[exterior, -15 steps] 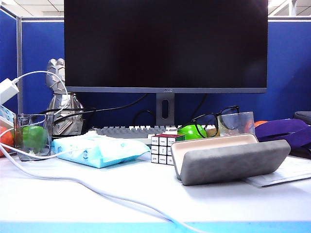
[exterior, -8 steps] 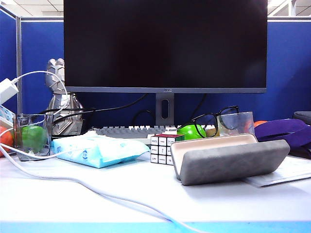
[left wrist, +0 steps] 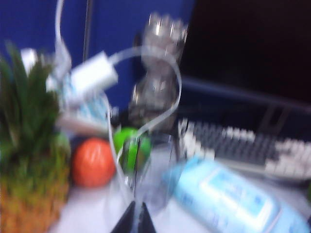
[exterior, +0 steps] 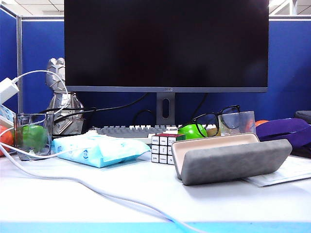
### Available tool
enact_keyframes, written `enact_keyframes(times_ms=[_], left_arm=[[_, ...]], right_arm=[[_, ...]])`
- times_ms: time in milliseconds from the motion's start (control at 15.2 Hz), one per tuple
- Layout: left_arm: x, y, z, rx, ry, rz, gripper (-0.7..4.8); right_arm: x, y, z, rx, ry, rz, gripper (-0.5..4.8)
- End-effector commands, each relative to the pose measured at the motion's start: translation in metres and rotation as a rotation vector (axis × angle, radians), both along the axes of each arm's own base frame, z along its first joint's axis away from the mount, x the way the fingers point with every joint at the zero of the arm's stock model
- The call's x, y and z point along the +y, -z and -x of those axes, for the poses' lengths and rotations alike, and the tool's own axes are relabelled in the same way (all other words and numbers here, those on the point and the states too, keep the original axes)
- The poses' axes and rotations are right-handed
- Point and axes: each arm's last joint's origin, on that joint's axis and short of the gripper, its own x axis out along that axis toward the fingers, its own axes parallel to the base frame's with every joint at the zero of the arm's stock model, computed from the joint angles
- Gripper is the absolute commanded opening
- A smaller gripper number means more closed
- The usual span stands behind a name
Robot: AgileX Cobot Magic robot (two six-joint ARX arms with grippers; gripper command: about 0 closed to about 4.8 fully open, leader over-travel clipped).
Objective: Pick up the glasses, fold the temples of the glasses, place the glasses into the glasses case, and finally close the glasses case.
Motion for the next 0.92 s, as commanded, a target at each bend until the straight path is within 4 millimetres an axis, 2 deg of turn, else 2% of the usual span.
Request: enact_keyframes(times_ms=[66, 198, 396, 462, 660, 858, 924], left_arm=[[0.003, -0.027, 0.007, -0.082, -0.087, 0.075, -0.06], [0.003, -0.044, 0.008, -0.092, -0.088, 0.07, -0.06], [0.003, -0.082, -0.002, -0.069, -0.097, 0.0, -0.06], [0.003, -0.098, -0.009, -0.054, -0.099, -0.018, -0.06], [0.003, -0.141, -0.032, -0.017, -0.086, -0.021, -0.06], [0.0, -0.182, -0.057, 0.011, 0.061, -0.03, -0.06], [-0.003, -0.199, -0.07, 0.023, 0.174, -0.038, -0.06]], right_arm=[[-0.002, -0.032, 0.008, -0.078, 0.054, -0.019, -0.01], [-0.002, -0.053, 0.005, -0.082, 0.057, -0.02, -0.01], [-0.002, -0.097, -0.012, -0.032, 0.084, -0.067, -0.01], [0.0, -0.117, -0.025, 0.027, 0.085, -0.07, -0.01], [0.005, -0.155, -0.061, 0.088, 0.01, -0.056, -0.01], [0.012, -0.182, -0.1, 0.133, -0.091, -0.029, -0.01], [0.014, -0.19, -0.119, 0.202, -0.117, -0.025, -0.01]])
